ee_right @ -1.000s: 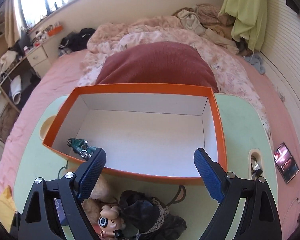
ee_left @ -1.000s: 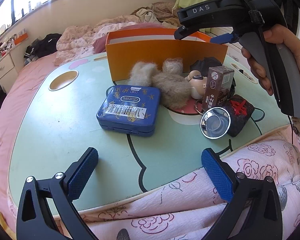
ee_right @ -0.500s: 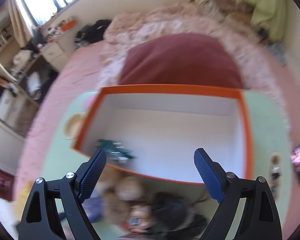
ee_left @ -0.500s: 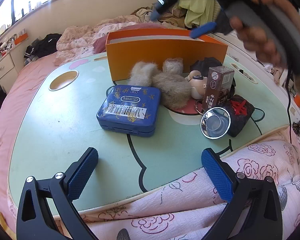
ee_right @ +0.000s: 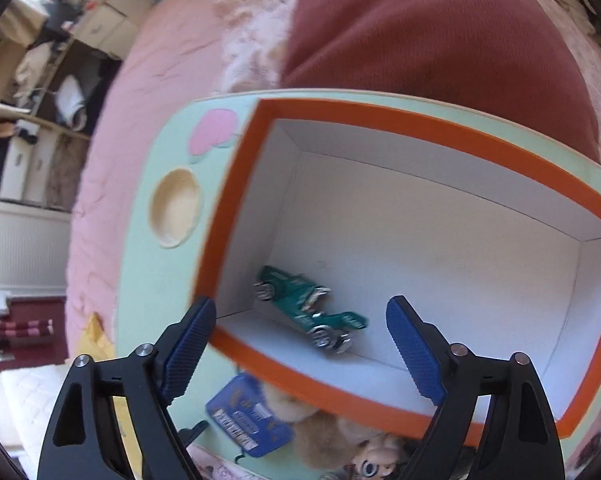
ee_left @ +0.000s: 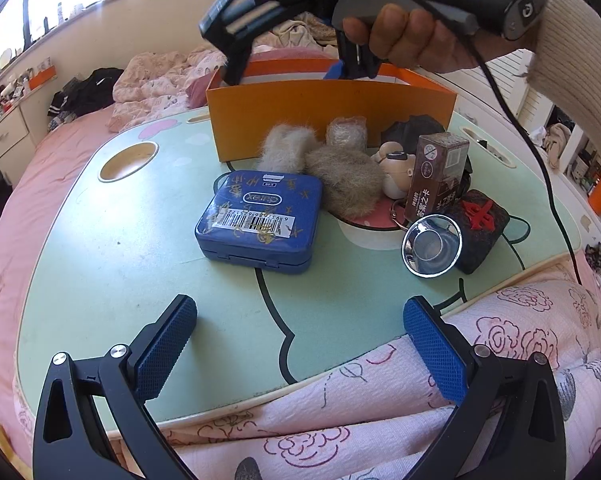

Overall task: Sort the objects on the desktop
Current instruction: 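Grasp the green toy car with the right gripper and lift it, then set the green toy car on the table beside the black bag, open right gripper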

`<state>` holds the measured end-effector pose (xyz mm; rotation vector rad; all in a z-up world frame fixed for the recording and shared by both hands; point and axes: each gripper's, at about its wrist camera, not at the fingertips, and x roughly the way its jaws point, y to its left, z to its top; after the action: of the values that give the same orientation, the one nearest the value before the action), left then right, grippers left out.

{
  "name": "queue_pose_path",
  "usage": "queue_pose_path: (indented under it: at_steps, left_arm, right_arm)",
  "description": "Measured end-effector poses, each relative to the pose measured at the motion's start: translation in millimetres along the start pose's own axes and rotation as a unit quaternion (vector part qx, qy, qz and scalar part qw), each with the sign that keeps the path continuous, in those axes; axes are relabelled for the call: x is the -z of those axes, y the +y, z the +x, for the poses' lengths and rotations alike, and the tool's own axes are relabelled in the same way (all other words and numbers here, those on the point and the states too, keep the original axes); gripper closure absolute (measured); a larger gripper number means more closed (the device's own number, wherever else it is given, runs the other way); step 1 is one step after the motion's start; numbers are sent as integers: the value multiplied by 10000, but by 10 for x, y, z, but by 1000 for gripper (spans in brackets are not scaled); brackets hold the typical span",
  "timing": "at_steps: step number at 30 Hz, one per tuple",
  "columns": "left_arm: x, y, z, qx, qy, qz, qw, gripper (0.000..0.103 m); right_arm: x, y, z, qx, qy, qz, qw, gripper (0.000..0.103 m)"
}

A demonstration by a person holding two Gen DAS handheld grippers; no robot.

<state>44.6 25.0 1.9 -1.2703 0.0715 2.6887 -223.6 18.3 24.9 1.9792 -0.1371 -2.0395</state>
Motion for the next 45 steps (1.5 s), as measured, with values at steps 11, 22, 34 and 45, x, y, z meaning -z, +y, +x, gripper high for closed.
queue_pose_path:
  at_steps: [11,22,34,45]
  left_arm:
    - [7,-3,-15,-4,-2,-1,10000,0]
    - [3,-19,-10,-7,-11,-6,10000,0]
    - [6,-17,-10,-9,-10,-11,10000,0]
    - [13,-20,-13,-10,-11,-9,10000,0]
  right_arm:
    - [30,-99,172,-572,191,-106,9981,68]
    - [40,-388,-142,-33,-718,99,9974,82]
    - [562,-738,-1022,-1040,-1792,194,9781,82]
    - [1914,-1040,-1098,-834,-2428,199,9663,82]
